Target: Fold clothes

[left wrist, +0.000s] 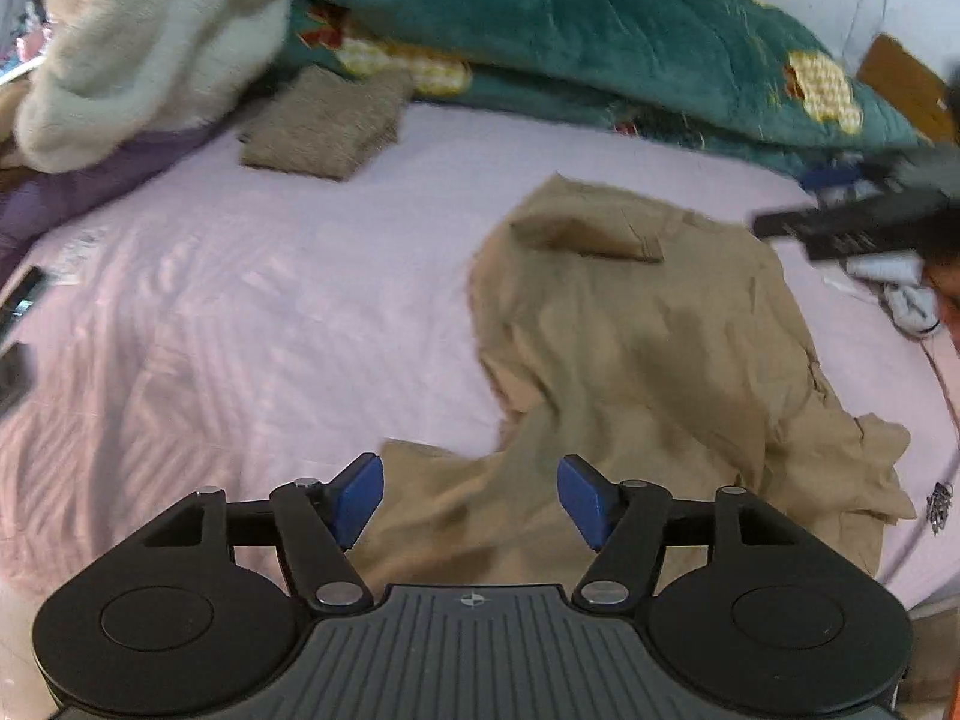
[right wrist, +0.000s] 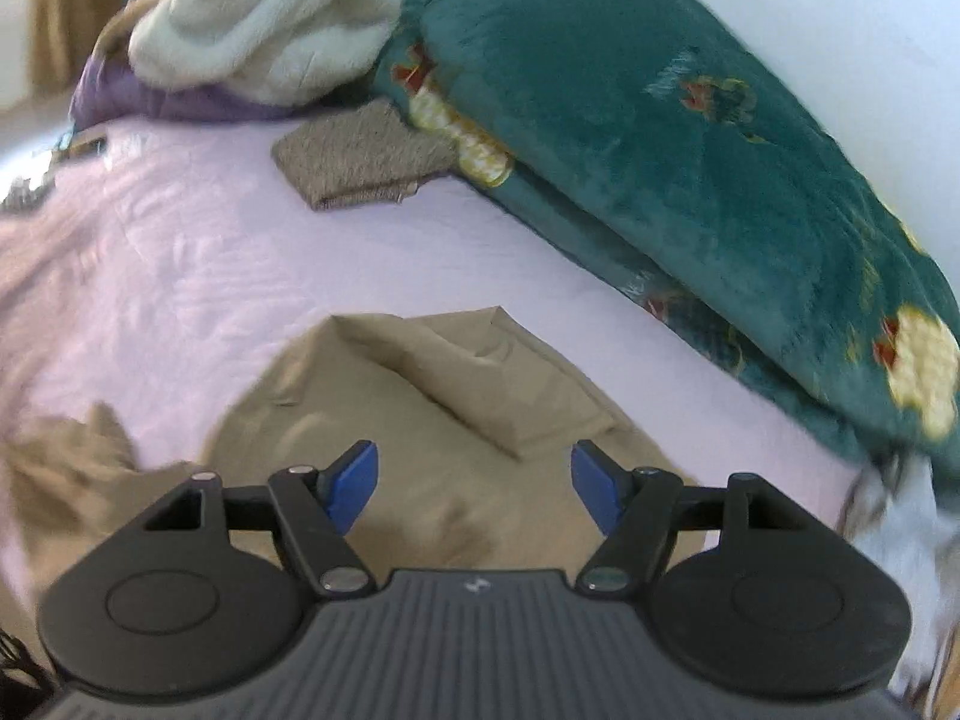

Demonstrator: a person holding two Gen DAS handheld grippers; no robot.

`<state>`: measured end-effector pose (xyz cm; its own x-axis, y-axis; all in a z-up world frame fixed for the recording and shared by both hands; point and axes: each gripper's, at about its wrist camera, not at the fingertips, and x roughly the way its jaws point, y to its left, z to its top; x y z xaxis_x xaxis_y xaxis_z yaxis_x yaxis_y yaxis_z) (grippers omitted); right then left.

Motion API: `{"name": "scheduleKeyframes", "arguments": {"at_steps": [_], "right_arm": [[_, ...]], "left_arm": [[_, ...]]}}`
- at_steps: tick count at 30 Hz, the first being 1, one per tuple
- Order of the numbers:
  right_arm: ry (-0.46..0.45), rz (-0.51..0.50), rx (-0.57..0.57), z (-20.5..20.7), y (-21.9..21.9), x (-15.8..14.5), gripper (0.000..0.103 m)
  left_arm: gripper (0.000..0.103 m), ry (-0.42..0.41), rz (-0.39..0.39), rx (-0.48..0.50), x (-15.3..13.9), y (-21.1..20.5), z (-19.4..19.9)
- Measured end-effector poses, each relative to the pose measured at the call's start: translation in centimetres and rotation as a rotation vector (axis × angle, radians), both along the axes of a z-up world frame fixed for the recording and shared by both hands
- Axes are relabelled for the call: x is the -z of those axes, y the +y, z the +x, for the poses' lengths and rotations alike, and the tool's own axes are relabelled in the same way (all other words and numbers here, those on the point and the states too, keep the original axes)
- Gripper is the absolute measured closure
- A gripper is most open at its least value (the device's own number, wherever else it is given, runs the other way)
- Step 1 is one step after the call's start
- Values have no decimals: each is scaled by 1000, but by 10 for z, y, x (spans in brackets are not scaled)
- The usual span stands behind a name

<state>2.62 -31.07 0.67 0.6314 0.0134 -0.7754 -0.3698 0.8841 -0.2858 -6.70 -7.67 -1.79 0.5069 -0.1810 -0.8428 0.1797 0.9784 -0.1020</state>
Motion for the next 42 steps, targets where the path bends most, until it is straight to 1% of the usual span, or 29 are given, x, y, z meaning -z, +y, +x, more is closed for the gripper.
{"name": "scheduleKeyframes", "arguments": {"at_steps": [1, 3, 4, 6, 9, 10, 11, 12, 15, 17, 18, 20, 22, 23, 24, 25, 26, 27, 28, 30, 32, 34, 37, 39, 41, 42], "right_arm": [[15, 11, -21, 15, -4, 8, 32], [56, 70, -35, 45, -14, 21, 32], [93, 130, -17, 62, -21, 25, 32], [175, 265, 39, 102, -37, 32, 32], [317, 465, 96, 162, -57, 49, 31], [347, 505, 112, 179, -61, 57, 31], [369, 519, 117, 197, -62, 66, 31], [383, 512, 111, 211, -61, 75, 31], [393, 459, 59, 237, -50, 101, 32], [399, 436, 17, 247, -41, 118, 32], [404, 438, 7, 252, -39, 125, 34], [412, 428, -8, 260, -35, 136, 35], [428, 390, -31, 266, -31, 149, 41], [446, 379, -41, 269, -29, 156, 48], [468, 381, -50, 272, -28, 161, 58], [485, 391, -61, 273, -28, 165, 64], [503, 405, -71, 275, -27, 169, 81], [517, 419, -86, 276, -25, 172, 102], [519, 424, -112, 275, -22, 173, 102], [510, 392, -173, 275, -14, 174, 102], [494, 384, -194, 275, -10, 171, 102], [468, 407, -203, 279, -11, 161, 102], [442, 497, -168, 293, -16, 141, 102], [423, 571, -115, 307, -22, 129, 102], [430, 632, -58, 322, -27, 124, 102], [436, 645, -44, 330, -27, 124, 102]], "left_arm": [[37, 6, 8, 3, 5, -7, 5], [37, 25, 13, 4, 15, -18, 14], [37, 36, 18, 2, 19, -23, 19], [37, 49, 53, 1, 29, -36, 31], [37, 41, 138, 27, 40, -60, 50], [37, 35, 165, 33, 43, -67, 56], [37, 28, 186, 37, 45, -74, 63], [37, 22, 196, 35, 45, -79, 69], [37, 17, 221, 27, 52, -95, 93], [37, 33, 212, 15, 58, -103, 111], [37, 39, 202, 6, 61, -106, 120], [37, 48, 186, -14, 66, -110, 138], [37, 55, 172, -34, 72, -112, 156], [37, 58, 167, -41, 76, -113, 163], [37, 61, 165, -48, 79, -113, 169], [37, 66, 169, -55, 83, -113, 175], [37, 74, 173, -64, 87, -112, 180], [37, 84, 170, -71, 90, -110, 184], [37, 92, 166, -79, 92, -108, 187], [37, 101, 162, -92, 95, -104, 190], [37, 104, 156, -99, 93, -101, 191], [37, 96, 159, -99, 90, -98, 192], [37, 84, 163, -102, 90, -93, 194], [37, 87, 168, -110, 92, -90, 197], [37, 90, 170, -117, 95, -87, 199], [37, 91, 170, -121, 96, -86, 200]]}}
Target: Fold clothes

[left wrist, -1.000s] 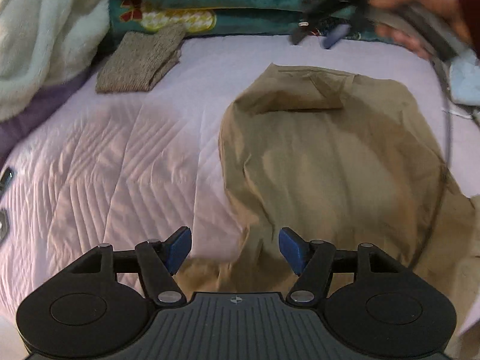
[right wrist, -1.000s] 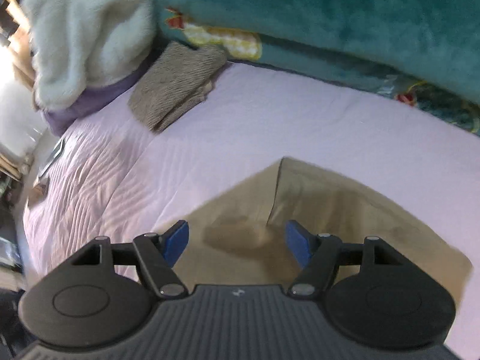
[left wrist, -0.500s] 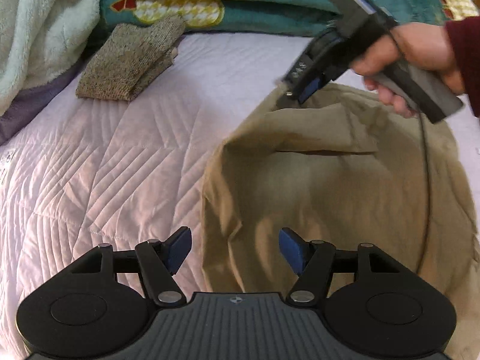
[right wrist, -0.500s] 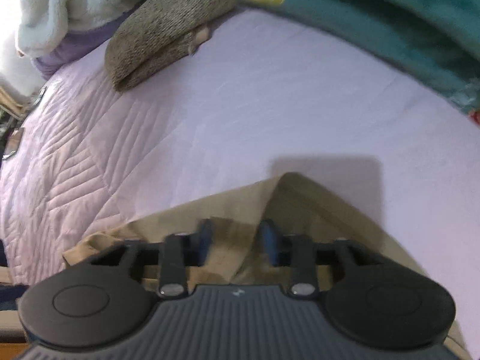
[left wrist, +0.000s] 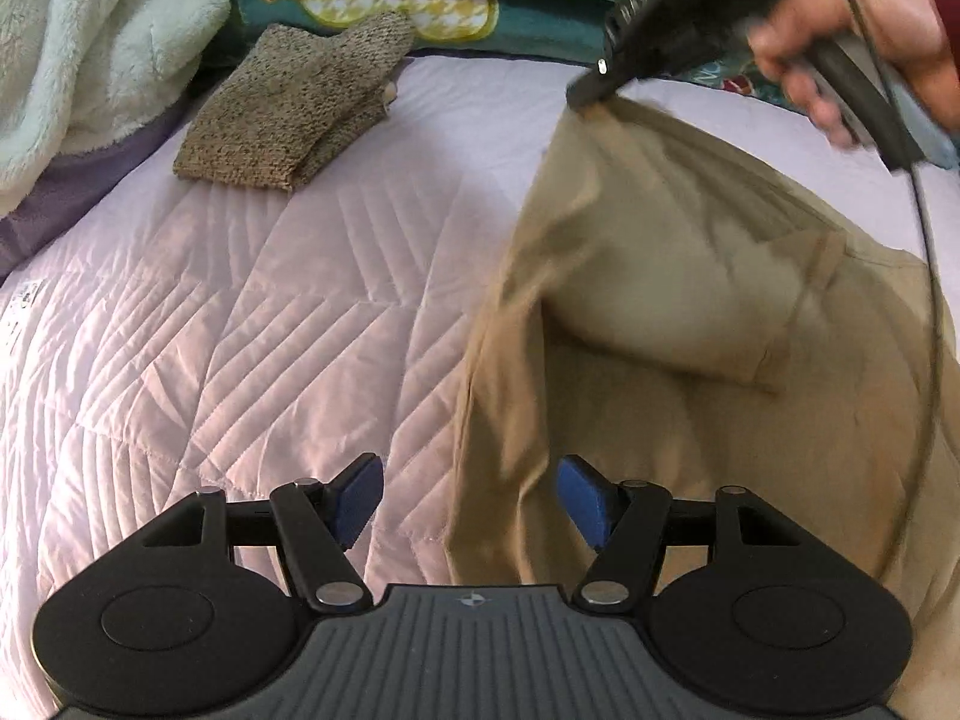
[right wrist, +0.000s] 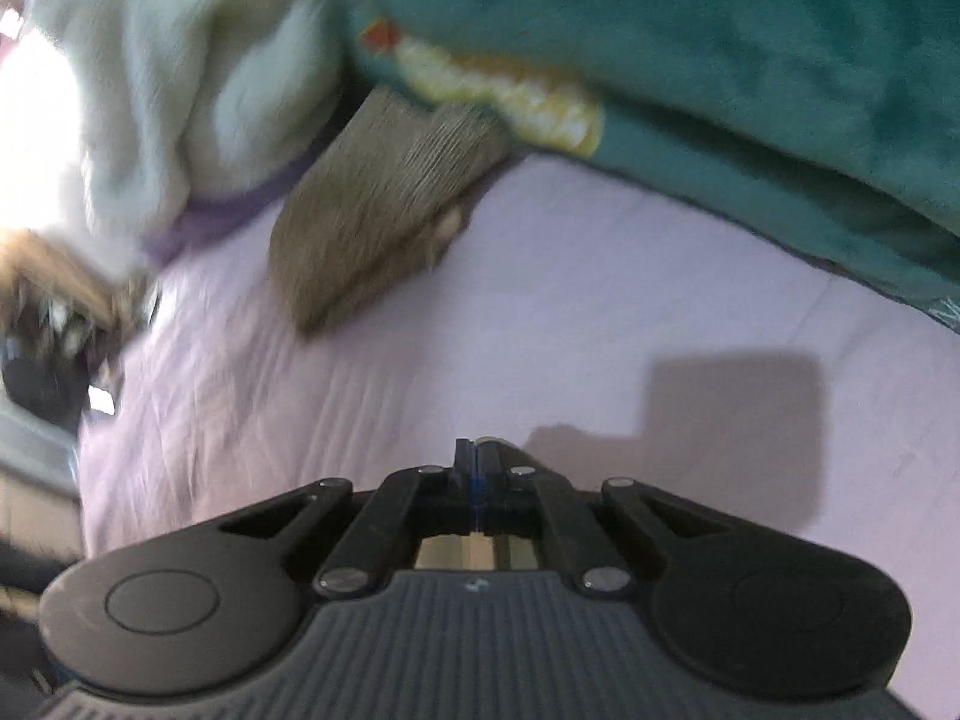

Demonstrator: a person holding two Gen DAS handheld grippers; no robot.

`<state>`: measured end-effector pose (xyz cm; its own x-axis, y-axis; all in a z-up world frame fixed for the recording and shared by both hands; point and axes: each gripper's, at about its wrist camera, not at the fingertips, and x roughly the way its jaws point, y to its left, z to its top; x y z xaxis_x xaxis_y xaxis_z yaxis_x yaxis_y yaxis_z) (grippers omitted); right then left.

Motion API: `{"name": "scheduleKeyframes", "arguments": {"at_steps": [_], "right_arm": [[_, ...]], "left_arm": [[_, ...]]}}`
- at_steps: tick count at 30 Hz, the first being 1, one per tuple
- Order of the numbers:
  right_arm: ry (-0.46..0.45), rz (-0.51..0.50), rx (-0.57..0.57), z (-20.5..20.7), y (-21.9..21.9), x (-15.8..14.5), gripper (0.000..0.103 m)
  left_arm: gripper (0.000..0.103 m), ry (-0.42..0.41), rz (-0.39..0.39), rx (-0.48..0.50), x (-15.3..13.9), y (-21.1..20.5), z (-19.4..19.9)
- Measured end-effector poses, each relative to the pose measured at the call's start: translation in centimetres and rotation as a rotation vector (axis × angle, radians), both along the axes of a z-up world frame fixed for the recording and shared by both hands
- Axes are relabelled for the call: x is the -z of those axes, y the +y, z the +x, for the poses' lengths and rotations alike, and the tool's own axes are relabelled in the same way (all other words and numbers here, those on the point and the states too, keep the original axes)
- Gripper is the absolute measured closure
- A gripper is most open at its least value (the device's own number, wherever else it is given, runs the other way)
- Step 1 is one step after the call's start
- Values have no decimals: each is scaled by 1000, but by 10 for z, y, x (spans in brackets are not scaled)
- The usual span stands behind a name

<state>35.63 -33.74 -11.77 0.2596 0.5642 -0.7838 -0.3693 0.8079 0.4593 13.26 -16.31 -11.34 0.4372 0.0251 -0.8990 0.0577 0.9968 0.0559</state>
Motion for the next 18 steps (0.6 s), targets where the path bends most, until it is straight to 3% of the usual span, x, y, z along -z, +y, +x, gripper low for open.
{"name": "scheduleKeyframes", "arguments": {"at_steps": [4, 7, 10, 12, 18], "right_arm": [[141, 8, 26, 29, 4, 16, 97], [156, -46, 44, 31, 1, 9, 80], [159, -36, 12, 10, -8, -5, 76], [176, -73, -10, -11, -12, -3, 65], [294, -160, -91, -69, -10, 39, 62]], "left_arm": [[37, 8, -1, -3, 4, 3, 0], [37, 12, 1, -3, 5, 5, -4], [37, 12, -9, -11, 4, 7, -5], [37, 9, -15, -15, 4, 8, -5], [37, -13, -31, -7, -2, 8, -3]]}}
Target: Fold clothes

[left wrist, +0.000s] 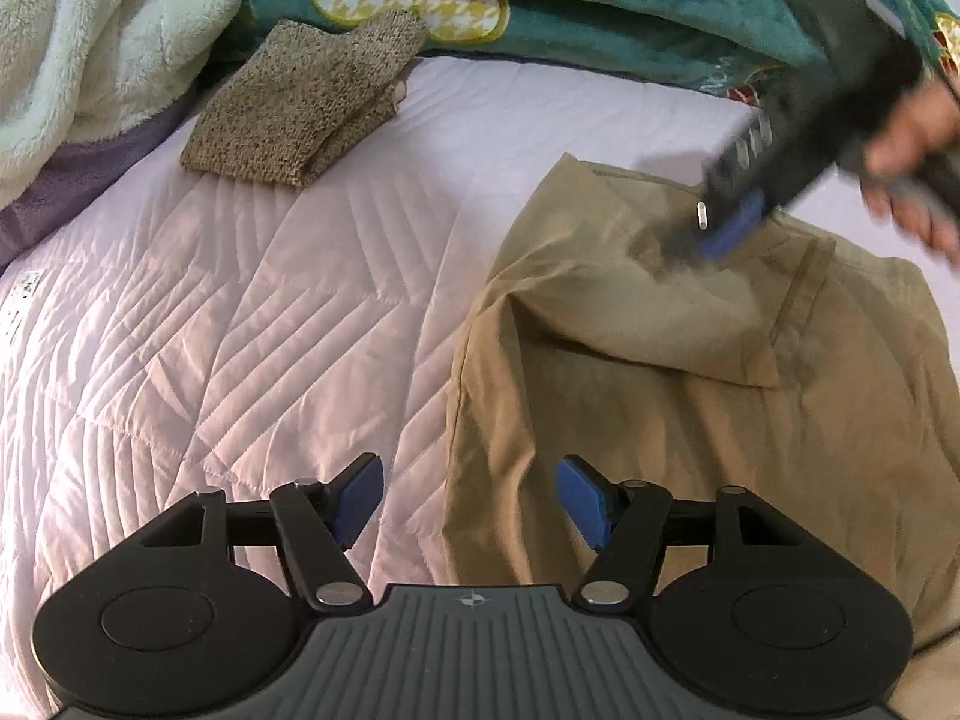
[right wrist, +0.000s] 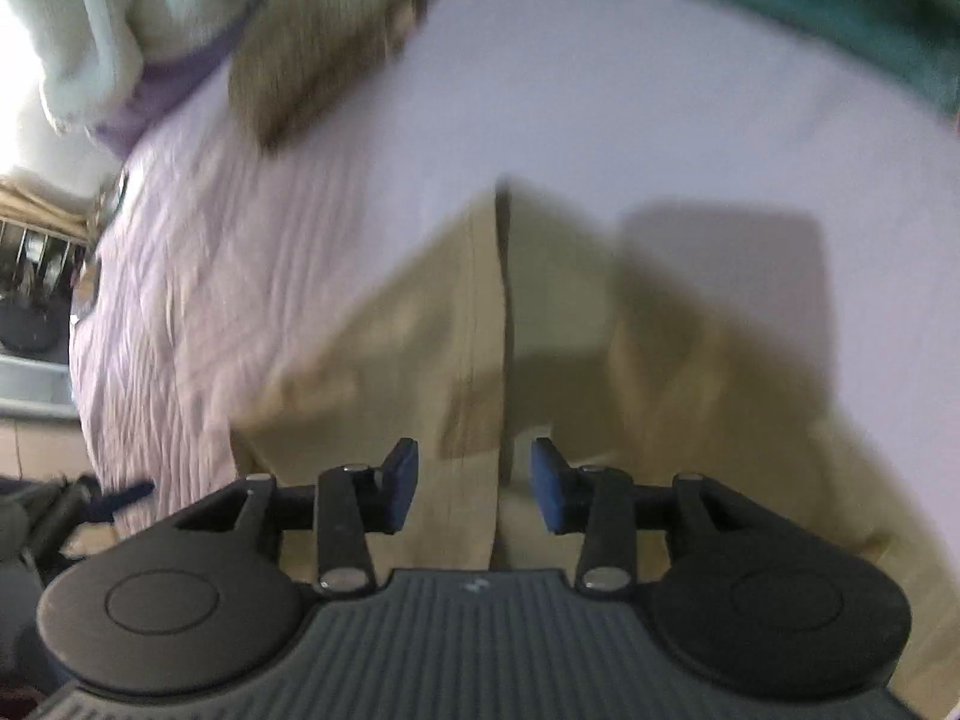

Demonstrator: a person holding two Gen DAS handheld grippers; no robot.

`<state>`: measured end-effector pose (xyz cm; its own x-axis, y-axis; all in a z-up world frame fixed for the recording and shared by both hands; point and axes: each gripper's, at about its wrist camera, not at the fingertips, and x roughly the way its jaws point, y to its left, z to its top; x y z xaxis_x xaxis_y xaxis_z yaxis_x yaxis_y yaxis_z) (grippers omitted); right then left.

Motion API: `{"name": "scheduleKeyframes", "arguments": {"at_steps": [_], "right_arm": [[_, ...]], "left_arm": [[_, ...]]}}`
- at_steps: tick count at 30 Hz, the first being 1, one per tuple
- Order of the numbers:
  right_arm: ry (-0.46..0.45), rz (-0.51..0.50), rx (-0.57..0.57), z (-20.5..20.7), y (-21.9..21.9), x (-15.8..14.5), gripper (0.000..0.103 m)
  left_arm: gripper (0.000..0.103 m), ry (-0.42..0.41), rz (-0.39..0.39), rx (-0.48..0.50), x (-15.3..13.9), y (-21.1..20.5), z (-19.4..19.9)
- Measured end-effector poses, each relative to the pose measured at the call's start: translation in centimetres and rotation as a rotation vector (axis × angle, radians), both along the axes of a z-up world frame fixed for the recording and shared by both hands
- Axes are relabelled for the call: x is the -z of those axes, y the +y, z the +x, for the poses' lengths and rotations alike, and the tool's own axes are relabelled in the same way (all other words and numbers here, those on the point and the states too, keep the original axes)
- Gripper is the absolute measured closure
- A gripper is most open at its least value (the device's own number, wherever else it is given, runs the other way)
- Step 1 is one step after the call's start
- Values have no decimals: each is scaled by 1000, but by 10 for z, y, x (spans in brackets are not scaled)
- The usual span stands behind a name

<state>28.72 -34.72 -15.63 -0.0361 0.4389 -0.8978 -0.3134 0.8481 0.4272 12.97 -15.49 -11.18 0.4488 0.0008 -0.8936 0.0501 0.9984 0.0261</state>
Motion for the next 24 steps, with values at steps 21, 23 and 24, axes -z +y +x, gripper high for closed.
{"name": "scheduleKeyframes", "arguments": {"at_steps": [21, 23, 24], "right_arm": [[-179, 197, 2, 51, 38, -69, 102], [-201, 196, 1, 75, 54, -71, 102], [-200, 185, -5, 84, 62, -67, 101]], "left_arm": [[37, -7, -41, 7, -10, 4, 1], [37, -6, -37, 4, -12, 5, 0], [37, -4, -36, 1, -13, 7, -1]]}}
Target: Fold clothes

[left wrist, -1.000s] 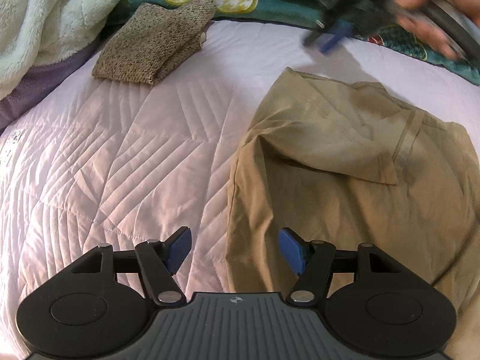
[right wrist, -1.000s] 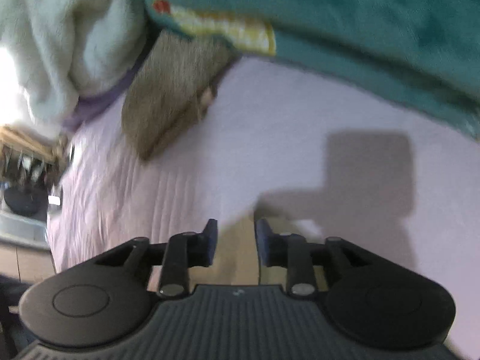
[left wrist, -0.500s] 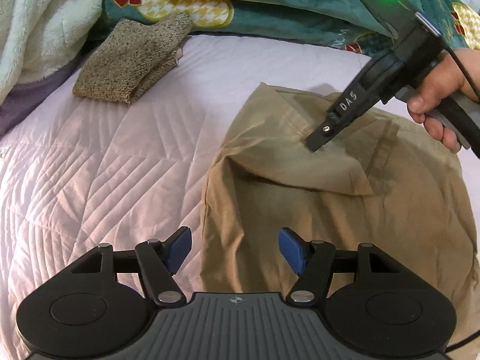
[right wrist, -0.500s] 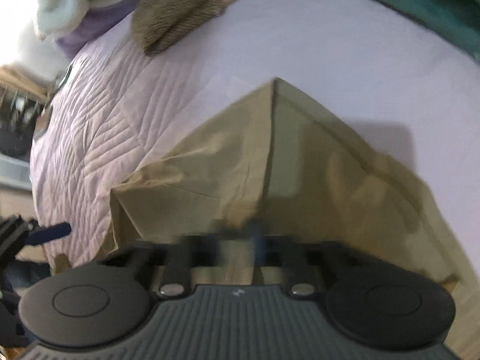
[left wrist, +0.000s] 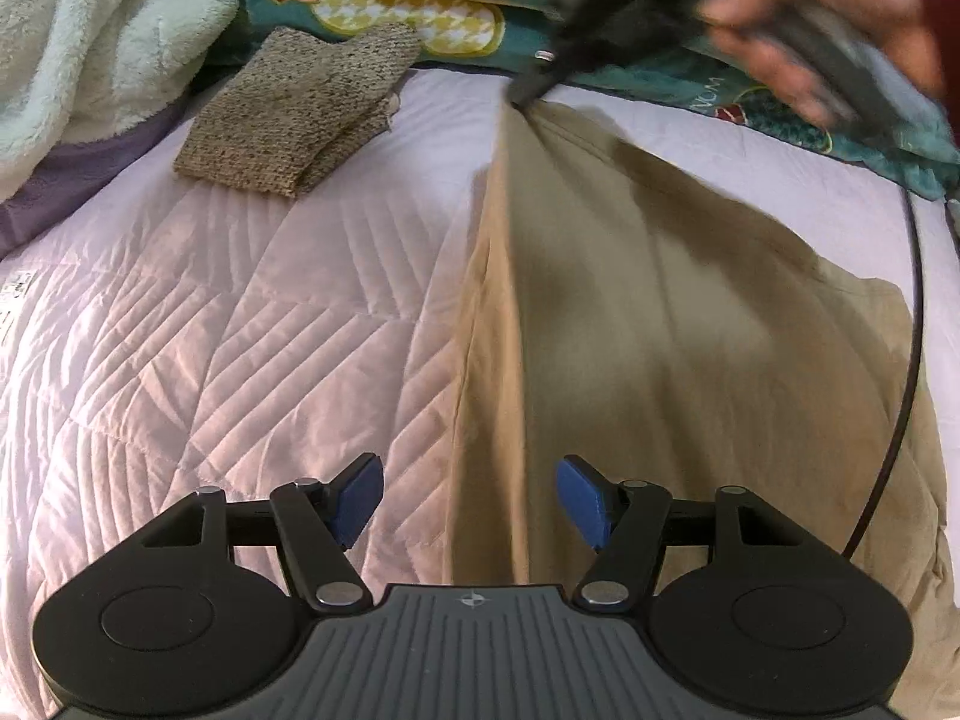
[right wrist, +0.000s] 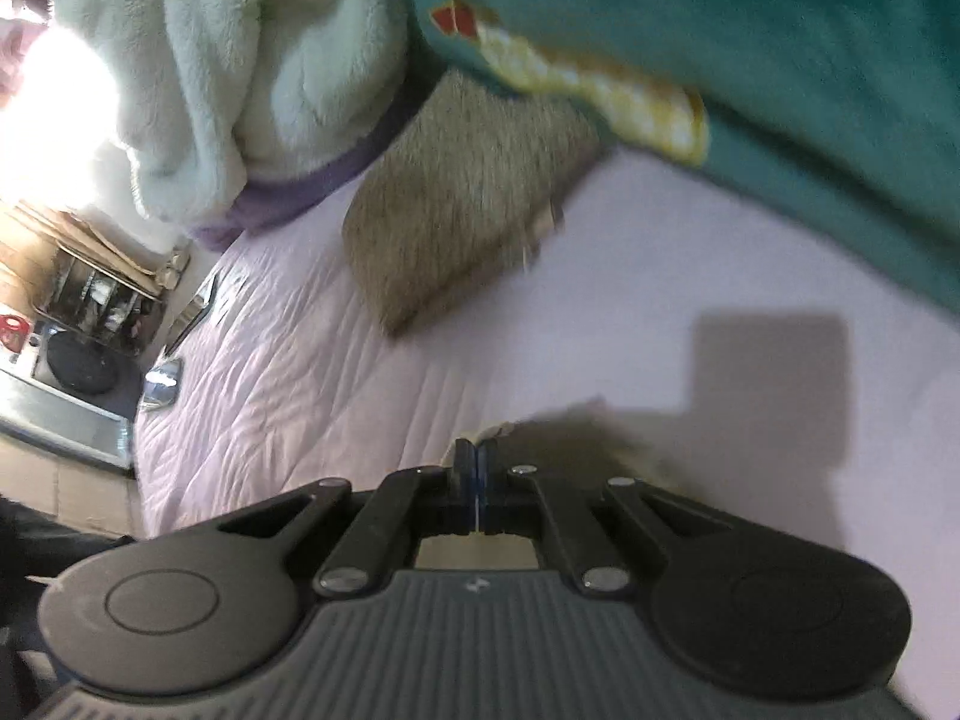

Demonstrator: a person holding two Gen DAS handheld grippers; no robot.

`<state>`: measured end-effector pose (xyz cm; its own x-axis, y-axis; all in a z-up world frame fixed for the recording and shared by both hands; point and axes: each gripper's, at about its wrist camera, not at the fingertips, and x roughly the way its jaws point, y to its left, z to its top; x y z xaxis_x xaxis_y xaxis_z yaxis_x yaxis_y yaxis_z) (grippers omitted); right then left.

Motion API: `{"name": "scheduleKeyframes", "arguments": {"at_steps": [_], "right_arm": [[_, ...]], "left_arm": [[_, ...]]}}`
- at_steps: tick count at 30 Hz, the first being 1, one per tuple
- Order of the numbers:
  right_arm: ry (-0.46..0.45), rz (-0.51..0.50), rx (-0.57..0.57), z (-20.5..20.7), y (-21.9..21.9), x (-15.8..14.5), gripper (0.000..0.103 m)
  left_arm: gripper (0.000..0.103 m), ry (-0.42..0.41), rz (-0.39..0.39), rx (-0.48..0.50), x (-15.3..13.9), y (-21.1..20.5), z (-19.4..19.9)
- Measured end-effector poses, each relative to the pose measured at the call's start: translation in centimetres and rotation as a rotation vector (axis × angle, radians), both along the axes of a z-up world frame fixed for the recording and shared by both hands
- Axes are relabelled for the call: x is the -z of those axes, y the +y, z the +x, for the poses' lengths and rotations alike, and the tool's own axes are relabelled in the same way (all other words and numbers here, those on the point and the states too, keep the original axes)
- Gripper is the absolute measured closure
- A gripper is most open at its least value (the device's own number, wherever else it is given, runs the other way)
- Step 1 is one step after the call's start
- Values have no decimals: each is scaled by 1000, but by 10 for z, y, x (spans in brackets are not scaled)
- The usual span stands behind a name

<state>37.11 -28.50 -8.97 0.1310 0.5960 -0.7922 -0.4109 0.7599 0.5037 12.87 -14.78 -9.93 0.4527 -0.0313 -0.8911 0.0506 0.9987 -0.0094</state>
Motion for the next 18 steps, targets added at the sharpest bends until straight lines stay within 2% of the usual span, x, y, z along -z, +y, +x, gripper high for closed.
{"name": "scheduleKeyframes", "arguments": {"at_steps": [2, 4, 6, 10, 13, 18], "right_arm": [[15, -43, -2, 13, 17, 14, 97], [30, -104, 3, 16, 32, 26, 85], [60, -139, -7, 14, 38, 32, 63], [7, -147, 1, 1, 28, 17, 62], [-78, -155, 41, -6, 15, -8, 62], [-171, -63, 150, -39, -10, -65, 62]], "left_arm": [[37, 3, 2, -7, -1, 3, -2], [37, 4, 1, -15, -3, 5, -5], [37, 4, -2, -23, -6, 7, -8], [37, -12, -17, -29, -18, 9, -16], [37, -29, -19, -21, -33, 7, -24], [37, -69, -16, -16, -72, 4, -39]]}}
